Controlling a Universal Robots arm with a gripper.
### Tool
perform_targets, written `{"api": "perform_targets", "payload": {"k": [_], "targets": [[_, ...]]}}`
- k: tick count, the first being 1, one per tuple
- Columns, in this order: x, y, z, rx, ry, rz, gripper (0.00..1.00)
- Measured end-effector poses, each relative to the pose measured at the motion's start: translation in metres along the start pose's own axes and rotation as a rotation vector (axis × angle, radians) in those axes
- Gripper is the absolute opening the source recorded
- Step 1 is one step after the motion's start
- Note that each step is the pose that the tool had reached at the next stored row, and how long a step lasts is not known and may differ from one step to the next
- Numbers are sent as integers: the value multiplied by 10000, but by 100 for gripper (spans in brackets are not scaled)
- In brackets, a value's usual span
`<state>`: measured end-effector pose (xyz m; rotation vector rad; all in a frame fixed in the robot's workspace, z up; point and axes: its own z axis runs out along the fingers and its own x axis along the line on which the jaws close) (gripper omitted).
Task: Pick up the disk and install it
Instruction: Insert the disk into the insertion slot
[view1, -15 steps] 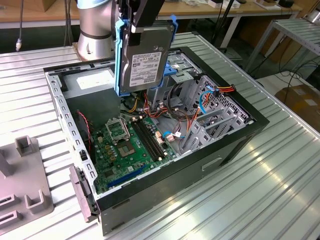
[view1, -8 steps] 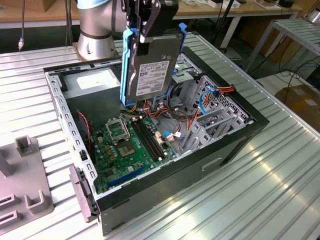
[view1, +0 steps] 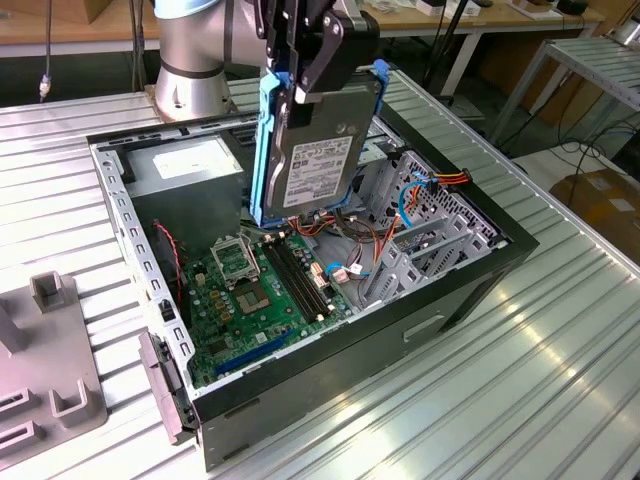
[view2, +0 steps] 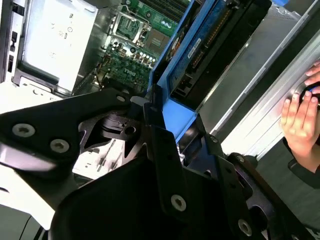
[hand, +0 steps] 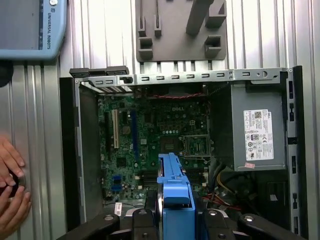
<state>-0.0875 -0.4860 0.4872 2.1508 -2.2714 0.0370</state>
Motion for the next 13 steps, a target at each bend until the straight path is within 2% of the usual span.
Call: {"api": "perform_targets", "payload": {"k": [1, 2, 5, 8, 13], "targets": [[9, -5, 2, 42, -2, 1, 37], [19, -10, 5, 114, -6, 5, 37], [35, -26, 10, 191, -12, 5, 37], [90, -62, 21, 192, -11, 5, 37], [220, -123, 37, 190, -9, 6, 37]]}}
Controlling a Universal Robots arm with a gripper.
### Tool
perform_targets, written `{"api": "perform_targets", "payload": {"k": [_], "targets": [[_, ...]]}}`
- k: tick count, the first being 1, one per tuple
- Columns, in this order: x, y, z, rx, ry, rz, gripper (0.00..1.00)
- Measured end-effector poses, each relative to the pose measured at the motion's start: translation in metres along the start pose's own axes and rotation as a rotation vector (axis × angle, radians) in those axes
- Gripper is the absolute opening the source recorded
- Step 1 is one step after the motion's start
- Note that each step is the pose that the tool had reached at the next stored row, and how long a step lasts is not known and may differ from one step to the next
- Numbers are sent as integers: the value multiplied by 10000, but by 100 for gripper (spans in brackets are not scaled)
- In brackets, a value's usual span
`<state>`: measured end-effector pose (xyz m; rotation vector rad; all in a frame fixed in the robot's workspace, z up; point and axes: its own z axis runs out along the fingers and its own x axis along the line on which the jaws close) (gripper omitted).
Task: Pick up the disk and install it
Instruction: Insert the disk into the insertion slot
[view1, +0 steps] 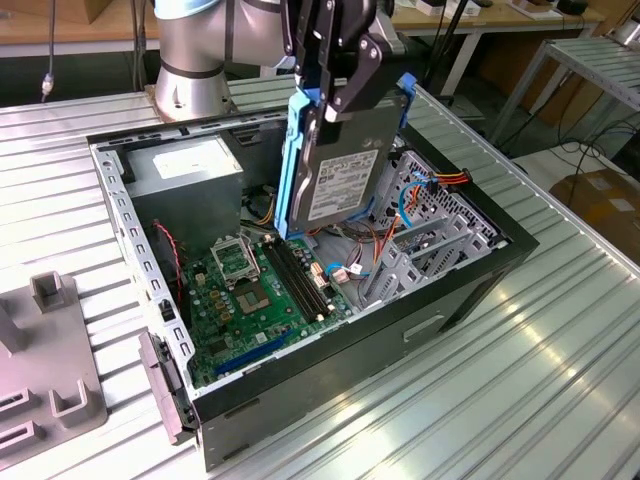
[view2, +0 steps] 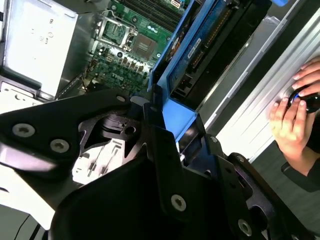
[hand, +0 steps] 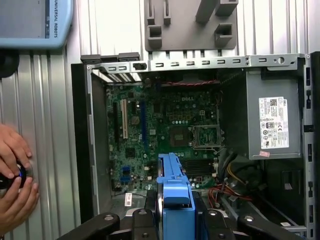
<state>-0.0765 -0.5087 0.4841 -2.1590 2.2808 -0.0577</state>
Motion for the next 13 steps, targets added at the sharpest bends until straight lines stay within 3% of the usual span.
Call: {"api": "perform_targets", "payload": {"k": [5, 13], "targets": [[52, -105, 15, -3, 25, 4, 37], [55, -365, 41, -1, 67, 5, 37]]}}
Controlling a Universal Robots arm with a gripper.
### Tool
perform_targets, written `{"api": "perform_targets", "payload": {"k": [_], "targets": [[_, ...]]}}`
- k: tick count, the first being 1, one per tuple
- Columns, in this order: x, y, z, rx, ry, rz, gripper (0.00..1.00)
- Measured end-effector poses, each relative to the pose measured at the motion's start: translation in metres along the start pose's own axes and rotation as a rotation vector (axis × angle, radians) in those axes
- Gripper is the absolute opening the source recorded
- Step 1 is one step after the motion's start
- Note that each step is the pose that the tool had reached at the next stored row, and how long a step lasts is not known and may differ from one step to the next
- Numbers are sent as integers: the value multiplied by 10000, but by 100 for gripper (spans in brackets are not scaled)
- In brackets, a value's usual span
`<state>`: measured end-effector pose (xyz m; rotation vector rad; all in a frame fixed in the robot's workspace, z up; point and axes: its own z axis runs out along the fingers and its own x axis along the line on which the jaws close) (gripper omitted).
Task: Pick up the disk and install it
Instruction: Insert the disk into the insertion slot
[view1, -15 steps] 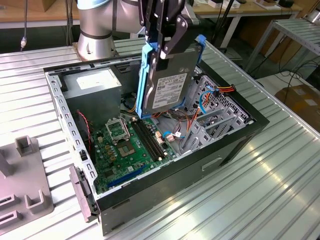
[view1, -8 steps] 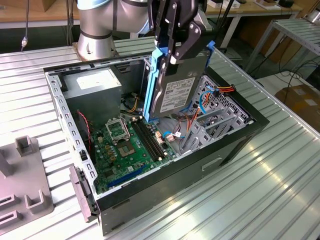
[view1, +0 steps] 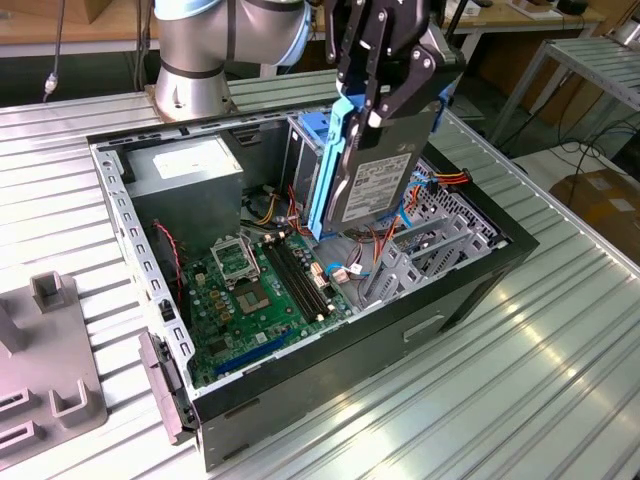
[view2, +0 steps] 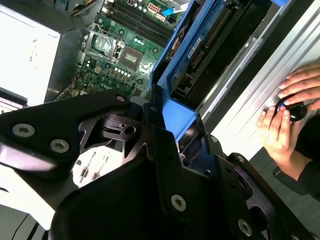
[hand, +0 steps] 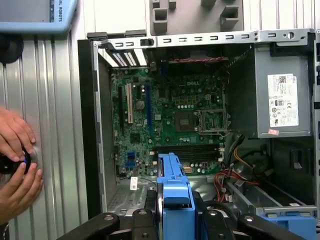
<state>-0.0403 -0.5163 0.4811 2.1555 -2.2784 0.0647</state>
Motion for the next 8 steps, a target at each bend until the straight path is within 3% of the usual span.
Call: {"api": "perform_targets", "payload": {"k": [4, 8], "targets": [[12, -140, 15, 1, 25, 3, 37], [63, -167, 23, 2, 38, 13, 37]]}}
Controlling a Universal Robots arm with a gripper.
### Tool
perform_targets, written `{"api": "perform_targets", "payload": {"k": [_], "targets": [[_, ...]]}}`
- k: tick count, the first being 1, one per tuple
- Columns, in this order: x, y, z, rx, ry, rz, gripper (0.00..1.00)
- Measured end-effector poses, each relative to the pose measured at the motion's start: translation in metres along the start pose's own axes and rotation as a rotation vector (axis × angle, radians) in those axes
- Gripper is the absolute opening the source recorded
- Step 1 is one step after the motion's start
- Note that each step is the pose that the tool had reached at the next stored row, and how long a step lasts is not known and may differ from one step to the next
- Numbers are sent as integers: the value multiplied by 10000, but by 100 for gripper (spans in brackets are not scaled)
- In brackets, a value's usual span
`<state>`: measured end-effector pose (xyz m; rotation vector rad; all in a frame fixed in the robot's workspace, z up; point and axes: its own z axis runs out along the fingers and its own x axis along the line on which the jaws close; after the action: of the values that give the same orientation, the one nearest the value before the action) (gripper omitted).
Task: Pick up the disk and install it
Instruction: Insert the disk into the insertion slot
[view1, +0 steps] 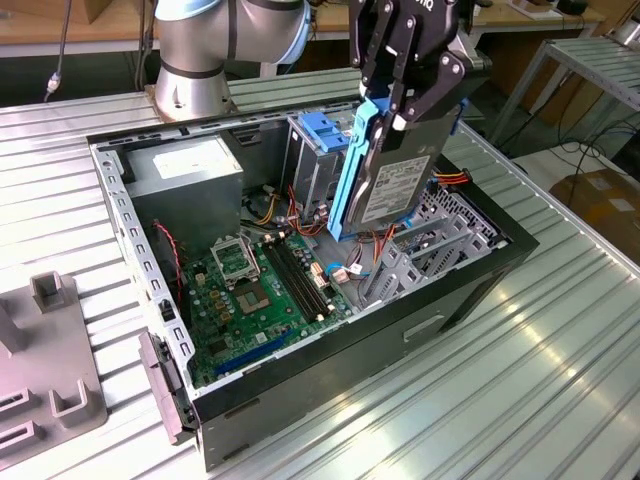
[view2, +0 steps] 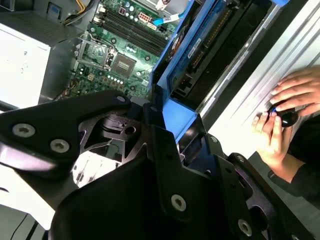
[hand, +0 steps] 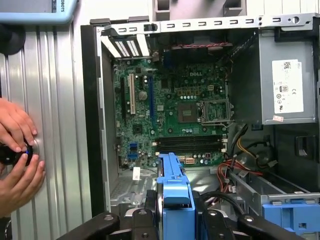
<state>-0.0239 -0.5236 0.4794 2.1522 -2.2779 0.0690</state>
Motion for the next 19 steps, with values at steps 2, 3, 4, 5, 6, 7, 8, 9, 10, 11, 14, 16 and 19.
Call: {"api": "perform_targets", "payload": {"k": [2, 3, 4, 5, 6, 7, 8, 9, 10, 11, 14, 16, 19], "targets": [[28, -7, 2, 0, 8, 7, 37], [60, -14, 6, 1, 13, 14, 37], [82, -19, 8, 0, 16, 19, 37], [95, -23, 10, 0, 16, 22, 37], [116, -34, 13, 1, 16, 23, 37], [128, -47, 16, 0, 17, 24, 37], [141, -68, 20, -1, 18, 23, 37], [148, -88, 23, -2, 19, 24, 37], [155, -114, 28, -2, 18, 23, 37], [162, -143, 33, -4, 19, 23, 37], [188, -215, 55, -4, 18, 24, 37], [197, -261, 67, -3, 17, 26, 37], [195, -378, 81, -4, 22, 26, 37]]}}
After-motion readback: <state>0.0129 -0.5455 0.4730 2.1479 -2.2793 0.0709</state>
